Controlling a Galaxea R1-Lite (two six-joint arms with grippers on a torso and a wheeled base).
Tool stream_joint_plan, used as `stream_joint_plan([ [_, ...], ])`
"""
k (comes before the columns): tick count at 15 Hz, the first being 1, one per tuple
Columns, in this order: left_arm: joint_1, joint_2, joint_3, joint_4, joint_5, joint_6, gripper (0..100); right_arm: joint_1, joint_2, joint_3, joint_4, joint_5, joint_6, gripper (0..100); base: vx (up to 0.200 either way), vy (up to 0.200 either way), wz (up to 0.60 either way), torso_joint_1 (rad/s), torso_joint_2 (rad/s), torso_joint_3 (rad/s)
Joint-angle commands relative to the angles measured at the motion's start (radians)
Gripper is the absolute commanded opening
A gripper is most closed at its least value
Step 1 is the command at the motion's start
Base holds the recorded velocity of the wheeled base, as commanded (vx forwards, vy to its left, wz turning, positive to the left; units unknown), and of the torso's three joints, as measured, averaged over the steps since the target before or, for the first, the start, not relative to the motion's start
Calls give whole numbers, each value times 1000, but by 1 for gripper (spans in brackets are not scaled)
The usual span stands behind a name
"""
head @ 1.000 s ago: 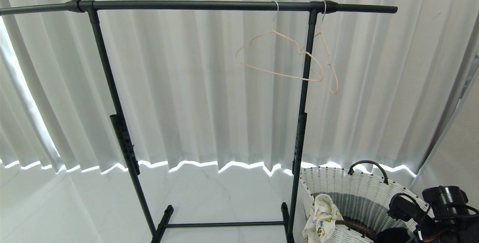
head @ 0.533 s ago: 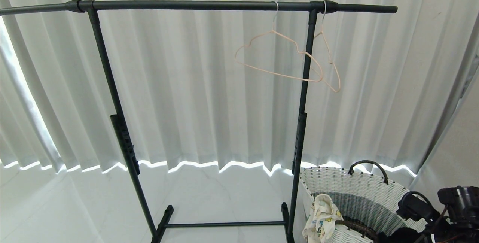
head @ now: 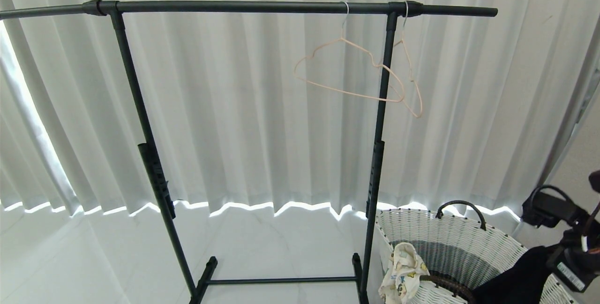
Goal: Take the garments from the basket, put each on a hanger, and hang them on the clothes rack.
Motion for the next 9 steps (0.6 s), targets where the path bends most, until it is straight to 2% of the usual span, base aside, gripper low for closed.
stream_joint_plan([
  [1,0,2,0,0,0,-2,100,44,-188,-428,475,-4,-5,0,0,0,0,0,0,0],
  [2,0,2,0,0,0,-2,100,50,-189,-522,579,-5,-5,0,0,0,0,0,0,0],
  [4,0,2,0,0,0,0,100,71,-186,-637,690,-10,-5,0,0,0,0,0,0,0],
  [9,0,2,0,0,0,0,100,147,-186,-644,704,-37,-5,0,-200,0,0,3,5,3],
])
